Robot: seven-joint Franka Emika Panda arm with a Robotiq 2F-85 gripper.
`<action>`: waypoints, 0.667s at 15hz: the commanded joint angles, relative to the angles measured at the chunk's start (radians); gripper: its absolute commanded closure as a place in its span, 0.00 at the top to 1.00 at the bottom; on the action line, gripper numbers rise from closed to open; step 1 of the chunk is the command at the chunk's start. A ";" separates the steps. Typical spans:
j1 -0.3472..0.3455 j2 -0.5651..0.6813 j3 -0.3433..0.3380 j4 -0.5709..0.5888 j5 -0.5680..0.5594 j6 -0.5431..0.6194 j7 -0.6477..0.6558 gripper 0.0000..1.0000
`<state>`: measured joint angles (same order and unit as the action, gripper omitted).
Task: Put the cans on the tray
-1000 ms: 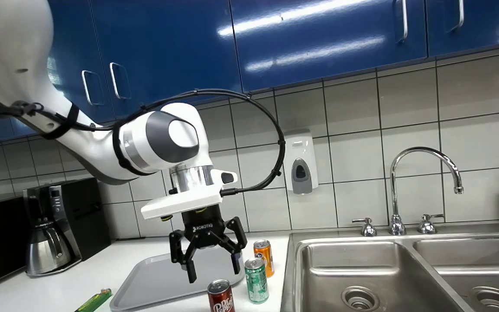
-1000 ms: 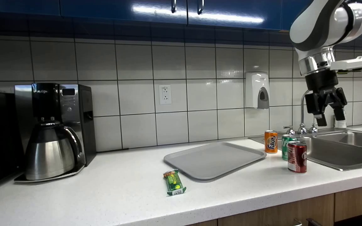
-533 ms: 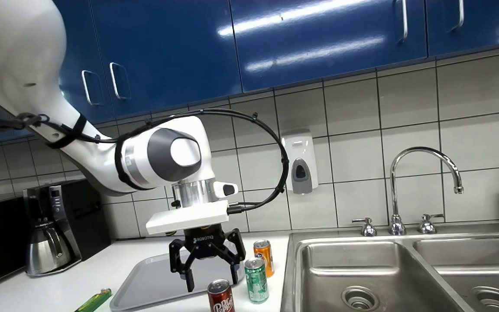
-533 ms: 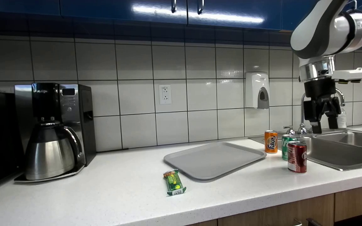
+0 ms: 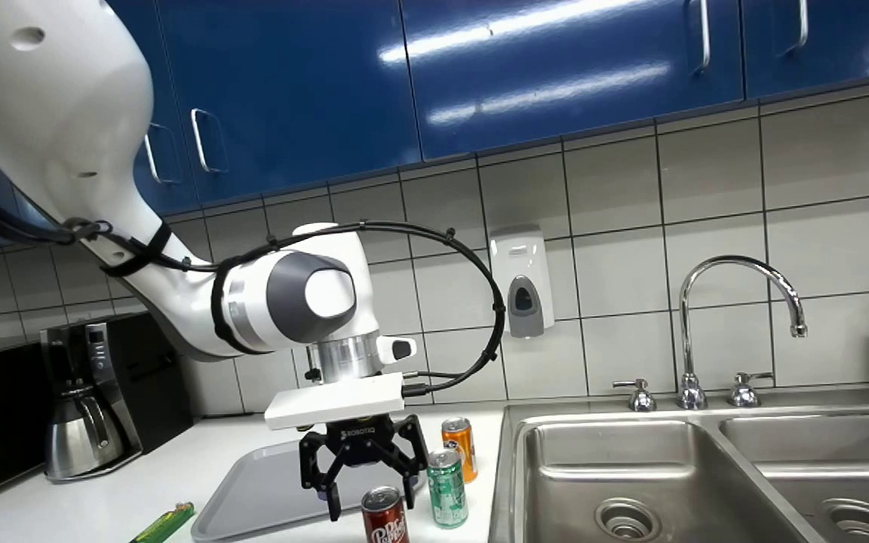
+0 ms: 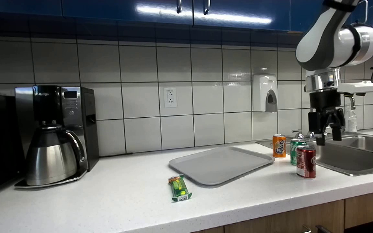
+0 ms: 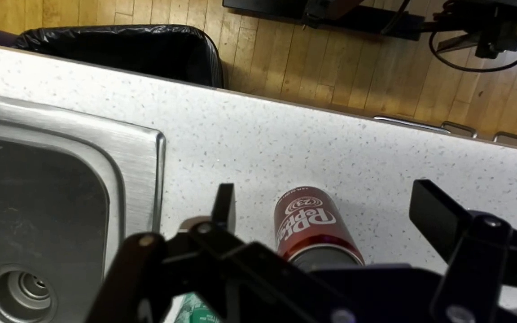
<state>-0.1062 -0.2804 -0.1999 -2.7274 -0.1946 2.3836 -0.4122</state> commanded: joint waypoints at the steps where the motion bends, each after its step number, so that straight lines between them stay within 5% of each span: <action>1: 0.009 0.059 -0.004 0.015 0.025 0.066 -0.035 1.00; 10: 0.027 0.206 0.018 0.057 0.051 0.178 -0.044 1.00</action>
<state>-0.0831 -0.1365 -0.1949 -2.7113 -0.1779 2.5348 -0.4197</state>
